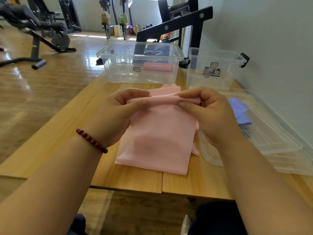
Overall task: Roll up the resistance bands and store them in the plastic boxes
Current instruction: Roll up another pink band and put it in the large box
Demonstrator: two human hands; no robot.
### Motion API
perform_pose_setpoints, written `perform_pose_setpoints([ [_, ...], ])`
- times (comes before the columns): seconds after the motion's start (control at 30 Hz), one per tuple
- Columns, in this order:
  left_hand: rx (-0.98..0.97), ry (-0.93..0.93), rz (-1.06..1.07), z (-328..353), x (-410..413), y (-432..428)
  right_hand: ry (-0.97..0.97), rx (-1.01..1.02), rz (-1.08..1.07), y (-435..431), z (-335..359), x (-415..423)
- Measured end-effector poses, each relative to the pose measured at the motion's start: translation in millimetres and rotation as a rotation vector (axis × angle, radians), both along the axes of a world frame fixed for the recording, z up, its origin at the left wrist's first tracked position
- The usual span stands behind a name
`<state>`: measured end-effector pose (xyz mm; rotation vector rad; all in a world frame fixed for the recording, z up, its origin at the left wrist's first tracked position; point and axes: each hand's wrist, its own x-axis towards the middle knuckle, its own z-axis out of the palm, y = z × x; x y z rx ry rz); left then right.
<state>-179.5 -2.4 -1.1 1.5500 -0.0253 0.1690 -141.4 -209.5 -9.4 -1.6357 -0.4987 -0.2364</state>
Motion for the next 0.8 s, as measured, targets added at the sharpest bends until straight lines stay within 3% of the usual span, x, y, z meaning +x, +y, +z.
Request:
perform_pose_setpoints([
  [0.23,0.026,-0.060,-0.003,0.2,-0.8,-1.6,0.112,-0.021,0.047,-0.7,1.1,-5.2],
  [0.47,-0.028,0.019,-0.088,2.0,-1.8,-0.3,0.017,-0.006,-0.020,3.3,1.5,-4.0],
  [0.63,0.049,-0.018,-0.010,1.5,-3.1,0.6,0.026,-0.041,-0.006,2.4,-0.6,-3.4],
  [0.8,0.074,-0.074,0.022,1.3,-3.5,3.1,0.158,-0.021,0.104,0.0,-0.2,-6.5],
])
